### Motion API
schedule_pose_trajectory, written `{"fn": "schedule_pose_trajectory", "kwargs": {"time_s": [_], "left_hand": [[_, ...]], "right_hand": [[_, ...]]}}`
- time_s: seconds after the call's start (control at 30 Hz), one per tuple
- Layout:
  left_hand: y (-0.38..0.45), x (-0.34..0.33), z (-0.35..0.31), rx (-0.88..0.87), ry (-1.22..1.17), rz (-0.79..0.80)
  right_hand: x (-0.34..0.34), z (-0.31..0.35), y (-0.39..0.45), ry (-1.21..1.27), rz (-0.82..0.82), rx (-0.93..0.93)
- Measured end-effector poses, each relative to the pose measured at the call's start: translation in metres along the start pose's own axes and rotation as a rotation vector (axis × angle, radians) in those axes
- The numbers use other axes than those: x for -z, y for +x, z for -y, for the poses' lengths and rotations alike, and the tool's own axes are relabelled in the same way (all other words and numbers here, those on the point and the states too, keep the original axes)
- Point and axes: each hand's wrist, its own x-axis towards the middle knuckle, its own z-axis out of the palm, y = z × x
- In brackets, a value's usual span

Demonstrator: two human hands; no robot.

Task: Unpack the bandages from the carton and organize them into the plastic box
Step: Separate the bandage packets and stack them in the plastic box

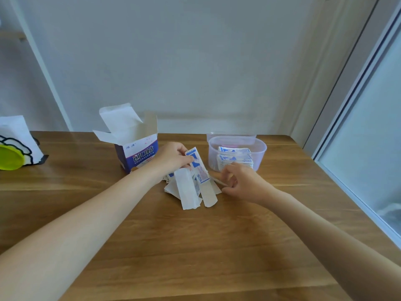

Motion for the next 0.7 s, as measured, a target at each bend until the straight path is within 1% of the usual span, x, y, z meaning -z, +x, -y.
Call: {"fn": "schedule_pose_trajectory", "kwargs": {"time_s": [0.1, 0.17, 0.23, 0.3, 0.43, 0.5, 0.57, 0.63, 0.7], "left_hand": [[0.002, 0.001, 0.000, -0.018, -0.025, -0.041], [0.003, 0.003, 0.000, -0.052, -0.028, -0.100], [0.004, 0.007, 0.000, -0.066, -0.054, -0.173], [0.003, 0.010, 0.001, -0.045, -0.084, -0.182], [-0.005, 0.008, 0.002, 0.015, -0.050, 0.014], [-0.007, 0.008, 0.001, 0.009, -0.077, 0.043], [-0.009, 0.010, 0.000, 0.034, -0.210, 0.106], [-0.014, 0.013, -0.003, 0.095, -0.400, 0.242], [-0.018, 0.013, -0.005, 0.138, -0.492, 0.371]], "right_hand": [[0.003, 0.002, 0.000, 0.028, -0.088, -0.090], [0.009, 0.005, 0.000, 0.111, -0.145, -0.133], [0.016, 0.009, -0.001, 0.203, -0.200, -0.128], [0.022, 0.014, 0.001, 0.252, -0.263, -0.086], [0.025, 0.026, 0.009, 0.232, -0.341, 0.011], [0.025, 0.030, 0.013, 0.222, -0.339, 0.049], [0.023, 0.032, 0.015, 0.241, -0.301, 0.087], [0.020, 0.034, 0.016, 0.292, -0.261, 0.099], [0.016, 0.037, 0.014, 0.439, -0.235, 0.097]]}}
